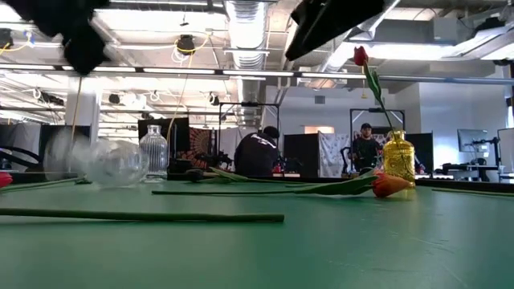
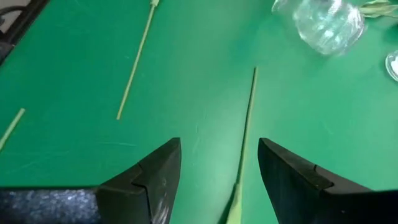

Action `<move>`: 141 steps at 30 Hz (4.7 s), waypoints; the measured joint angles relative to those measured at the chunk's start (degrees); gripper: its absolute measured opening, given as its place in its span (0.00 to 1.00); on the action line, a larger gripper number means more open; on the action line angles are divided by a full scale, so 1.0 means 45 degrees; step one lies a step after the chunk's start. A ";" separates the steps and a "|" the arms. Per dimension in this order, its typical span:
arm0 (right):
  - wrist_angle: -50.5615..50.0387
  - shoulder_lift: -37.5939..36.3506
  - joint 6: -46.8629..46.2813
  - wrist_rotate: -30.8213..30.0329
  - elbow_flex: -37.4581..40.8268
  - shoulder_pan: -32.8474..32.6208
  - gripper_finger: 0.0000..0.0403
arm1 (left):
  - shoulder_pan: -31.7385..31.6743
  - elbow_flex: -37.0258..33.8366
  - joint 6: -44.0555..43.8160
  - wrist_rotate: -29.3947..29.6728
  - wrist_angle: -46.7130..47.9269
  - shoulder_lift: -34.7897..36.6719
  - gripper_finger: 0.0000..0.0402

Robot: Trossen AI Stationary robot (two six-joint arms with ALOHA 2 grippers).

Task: Sort flowers into vase by color
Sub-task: Move the bottom transparent vase to the middle left of the table

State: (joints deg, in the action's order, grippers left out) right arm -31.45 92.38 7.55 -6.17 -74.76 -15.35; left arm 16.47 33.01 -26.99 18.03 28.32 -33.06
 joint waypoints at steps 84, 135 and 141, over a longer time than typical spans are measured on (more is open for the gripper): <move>-0.3608 -0.0471 0.3424 -0.0031 -0.0252 0.2868 0.59 | -0.7079 0.0308 -1.4813 -1.7161 0.2187 -0.4555 0.39; -0.4519 -0.0471 0.4771 -0.0073 -0.0252 0.3701 0.59 | -1.1106 0.0381 -1.2149 -1.8240 0.0941 -1.0482 0.58; -0.4510 -0.0471 0.5003 -0.0068 -0.0252 0.3838 0.59 | -1.1166 0.0381 -1.2120 -1.8470 0.0301 -1.0482 0.58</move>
State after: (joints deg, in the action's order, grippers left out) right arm -51.75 90.26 30.06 -6.48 -75.90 1.91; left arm -33.78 34.72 -81.53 -65.09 29.68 -80.23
